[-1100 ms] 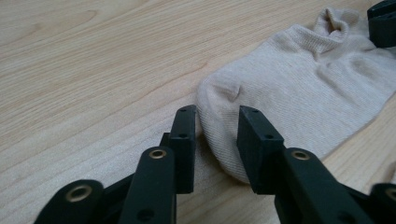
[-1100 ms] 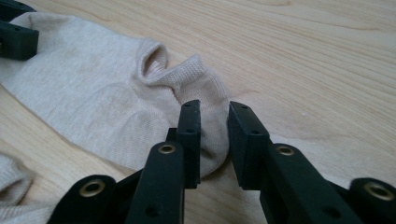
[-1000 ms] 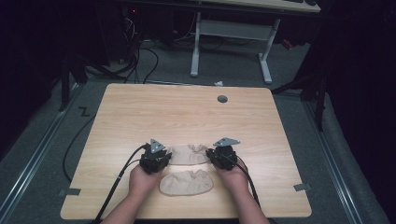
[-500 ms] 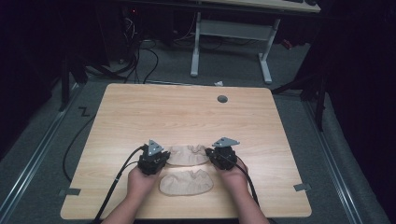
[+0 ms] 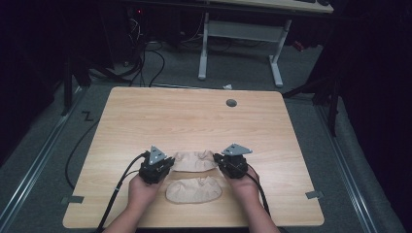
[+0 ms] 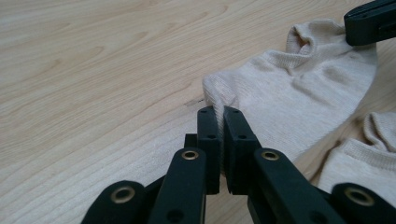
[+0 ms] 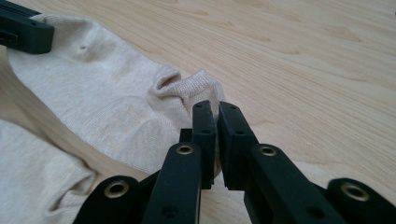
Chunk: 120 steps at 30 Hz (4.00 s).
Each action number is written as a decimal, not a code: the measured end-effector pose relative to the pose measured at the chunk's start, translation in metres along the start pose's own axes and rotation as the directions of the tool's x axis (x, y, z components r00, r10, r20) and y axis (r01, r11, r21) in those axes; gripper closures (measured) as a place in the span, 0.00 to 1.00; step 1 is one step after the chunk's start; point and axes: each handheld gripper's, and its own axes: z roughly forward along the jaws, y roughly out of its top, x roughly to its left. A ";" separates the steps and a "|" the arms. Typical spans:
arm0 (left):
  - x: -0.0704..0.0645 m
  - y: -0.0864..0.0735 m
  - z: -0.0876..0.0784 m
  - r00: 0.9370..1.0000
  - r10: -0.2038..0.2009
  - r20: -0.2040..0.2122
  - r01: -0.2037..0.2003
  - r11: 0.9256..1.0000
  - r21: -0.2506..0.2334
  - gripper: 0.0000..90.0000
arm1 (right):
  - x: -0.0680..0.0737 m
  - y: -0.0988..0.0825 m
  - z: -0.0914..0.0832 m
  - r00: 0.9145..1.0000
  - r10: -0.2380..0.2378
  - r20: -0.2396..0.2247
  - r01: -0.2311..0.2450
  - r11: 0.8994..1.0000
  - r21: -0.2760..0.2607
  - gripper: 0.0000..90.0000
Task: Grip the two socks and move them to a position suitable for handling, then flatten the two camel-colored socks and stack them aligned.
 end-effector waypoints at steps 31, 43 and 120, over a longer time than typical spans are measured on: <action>-0.046 -0.033 -0.058 0.989 0.079 0.129 -0.085 0.995 0.043 0.94 | 0.041 -0.027 -0.056 0.994 -0.093 -0.052 0.092 0.995 -0.033 0.96; -0.043 -0.034 -0.059 0.990 0.086 0.113 -0.091 0.995 0.038 0.94 | 0.043 -0.039 -0.056 0.994 -0.070 -0.084 0.070 0.998 -0.005 0.96; 0.087 -0.041 -0.064 0.978 -0.035 -0.204 0.047 0.997 0.058 0.53 | -0.068 -0.074 -0.066 0.950 0.194 0.246 -0.194 0.981 -0.025 0.55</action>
